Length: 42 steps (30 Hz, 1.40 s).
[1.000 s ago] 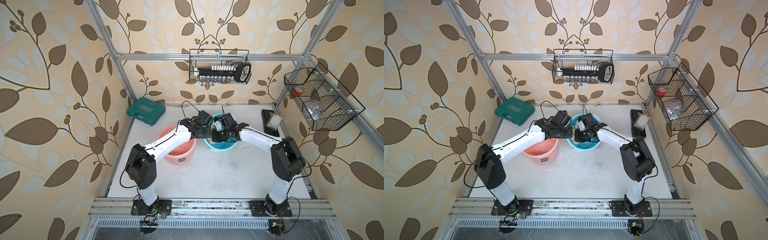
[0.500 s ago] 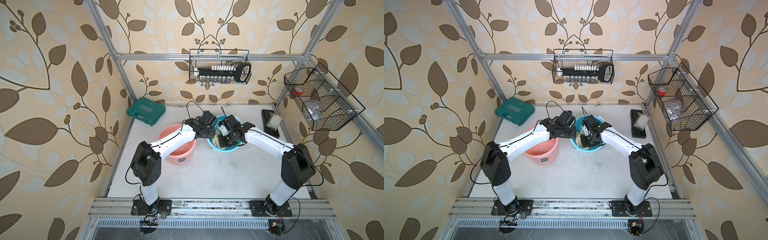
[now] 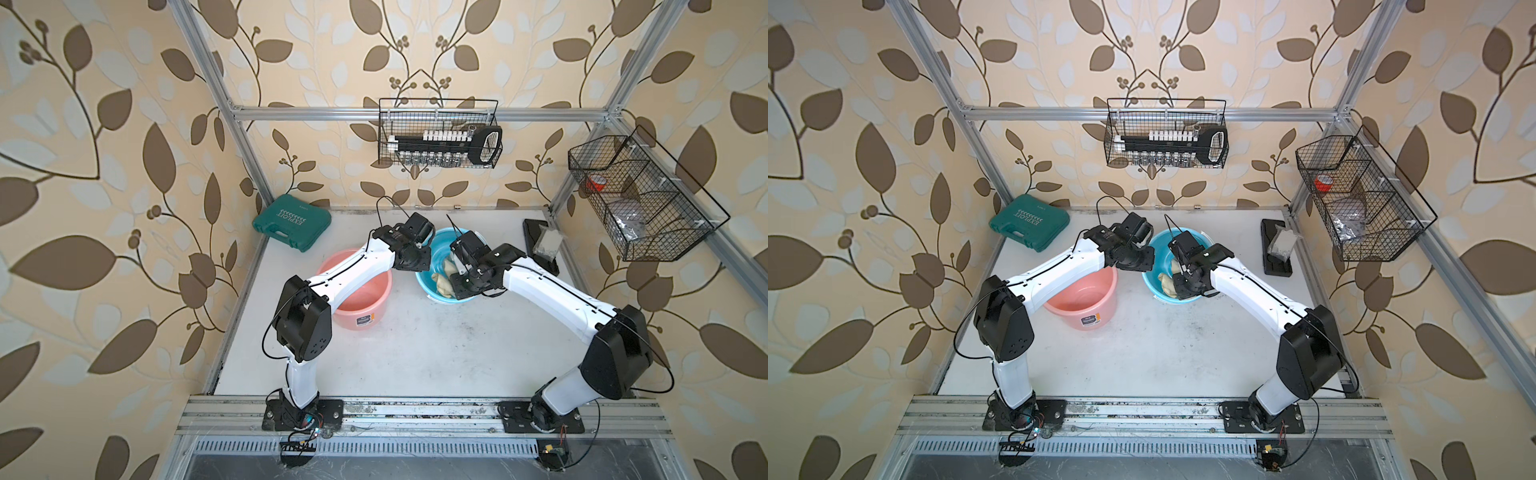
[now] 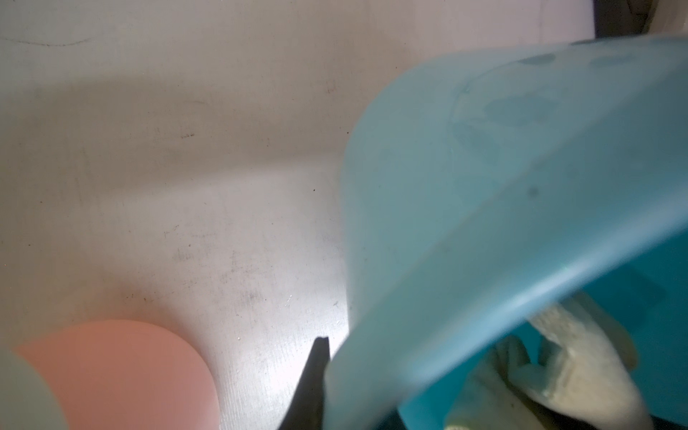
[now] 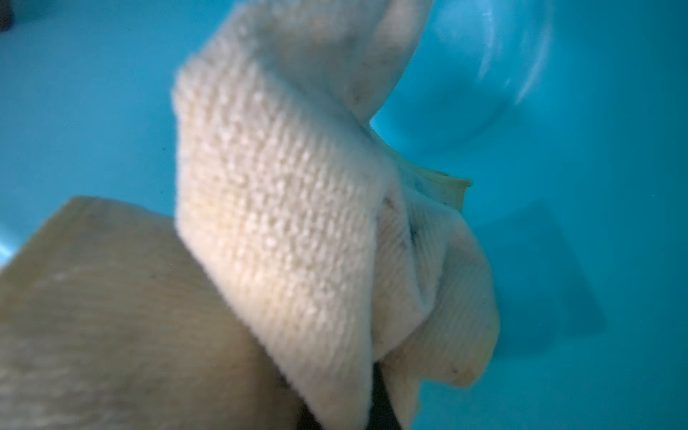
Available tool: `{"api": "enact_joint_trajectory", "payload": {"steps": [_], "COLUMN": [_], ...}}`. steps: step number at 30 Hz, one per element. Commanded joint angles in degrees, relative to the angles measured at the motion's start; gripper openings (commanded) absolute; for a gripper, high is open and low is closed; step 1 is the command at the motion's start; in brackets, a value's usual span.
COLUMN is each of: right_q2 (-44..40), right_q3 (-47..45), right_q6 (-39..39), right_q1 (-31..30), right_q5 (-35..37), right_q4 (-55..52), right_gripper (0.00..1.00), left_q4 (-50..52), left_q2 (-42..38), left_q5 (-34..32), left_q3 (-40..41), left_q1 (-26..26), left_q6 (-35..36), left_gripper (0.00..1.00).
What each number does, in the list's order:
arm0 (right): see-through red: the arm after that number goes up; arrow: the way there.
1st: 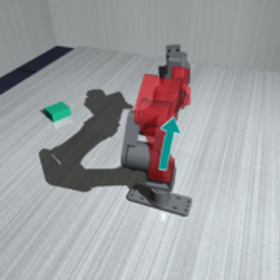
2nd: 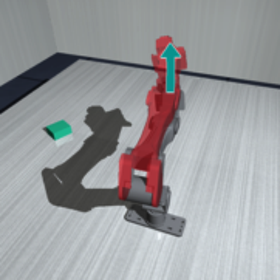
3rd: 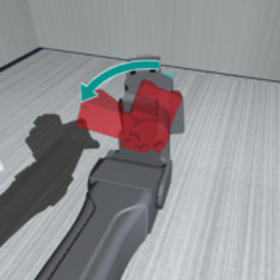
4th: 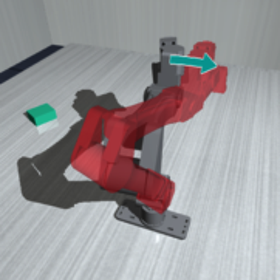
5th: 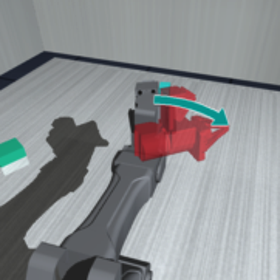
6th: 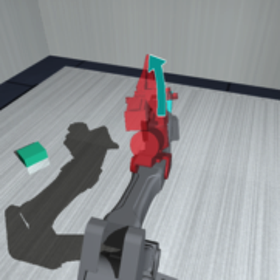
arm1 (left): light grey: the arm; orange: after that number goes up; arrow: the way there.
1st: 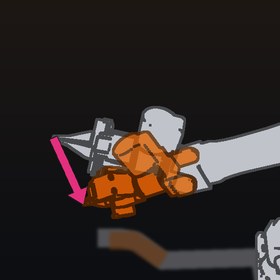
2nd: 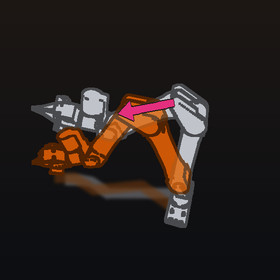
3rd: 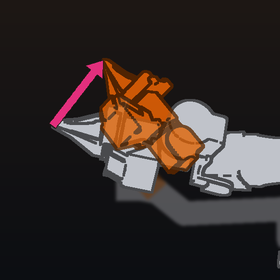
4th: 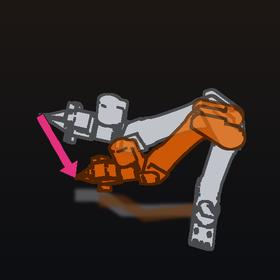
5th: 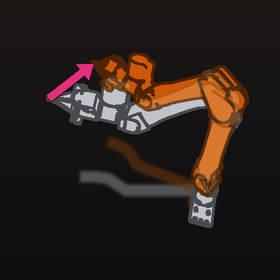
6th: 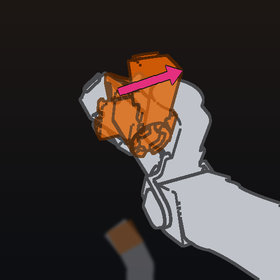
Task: Wipe the inside of the bucket with a cloth
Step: Wipe the dirt from the inside of the bucket.
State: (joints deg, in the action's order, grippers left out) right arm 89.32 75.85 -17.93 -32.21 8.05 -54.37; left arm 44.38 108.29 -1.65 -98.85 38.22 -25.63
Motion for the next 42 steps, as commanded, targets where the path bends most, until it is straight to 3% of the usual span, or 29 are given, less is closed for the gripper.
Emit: {"api": "enact_joint_trajectory", "payload": {"steps": [1,13,20,22,25,28,30,34,36,42], "right_q2": [-1.78,-11.52,-20.09,-24.37,-30.15,-32.58,-31.54,-25.78,-23.03,-14.94], "right_q3": [0.05,-1.10,-0.53,-0.82,-1.50,-2.35,-2.39,0.12,1.05,3.54], "right_q6": [-1.80,-6.03,-11.25,-11.16,-7.82,-3.30,-1.32,-0.60,-0.33,0.64], "right_q1": [-0.15,1.02,2.76,2.78,2.83,2.81,2.77,2.78,2.77,2.78], "right_q5": [5.42,11.95,29.28,30.91,25.87,12.94,3.67,-7.01,-9.37,-6.31], "right_q4": [-9.56,-13.67,-16.30,-13.30,-5.29,2.76,6.80,9.89,11.14,12.97], "right_gripper": [0.00,0.00,0.00,0.00,0.00,0.00,0.00,0.00,0.00,0.00], "left_q4": [4.46,5.98,5.98,5.81,5.39,5.04,4.79,5.67,6.86,11.58], "left_q2": [1.29,2.28,0.84,0.63,0.26,-0.02,-0.33,-0.36,-0.28,-0.82], "left_q5": [-2.04,0.92,1.40,1.86,2.52,3.89,4.37,5.26,6.37,9.66], "left_q3": [-2.52,-5.66,-5.04,-4.59,-3.71,-2.94,-2.53,-2.86,-3.38,-5.69], "left_q1": [-1.87,-4.61,-4.81,-4.76,-4.81,-4.79,-4.50,-3.78,-3.51,-2.32], "left_q6": [0.24,-0.16,-0.11,-0.11,-0.14,-0.49,-0.65,-0.91,-1.32,-3.40], "left_gripper": [0.00,0.00,0.00,0.00,0.00,0.00,0.00,0.00,0.00,0.00]}}
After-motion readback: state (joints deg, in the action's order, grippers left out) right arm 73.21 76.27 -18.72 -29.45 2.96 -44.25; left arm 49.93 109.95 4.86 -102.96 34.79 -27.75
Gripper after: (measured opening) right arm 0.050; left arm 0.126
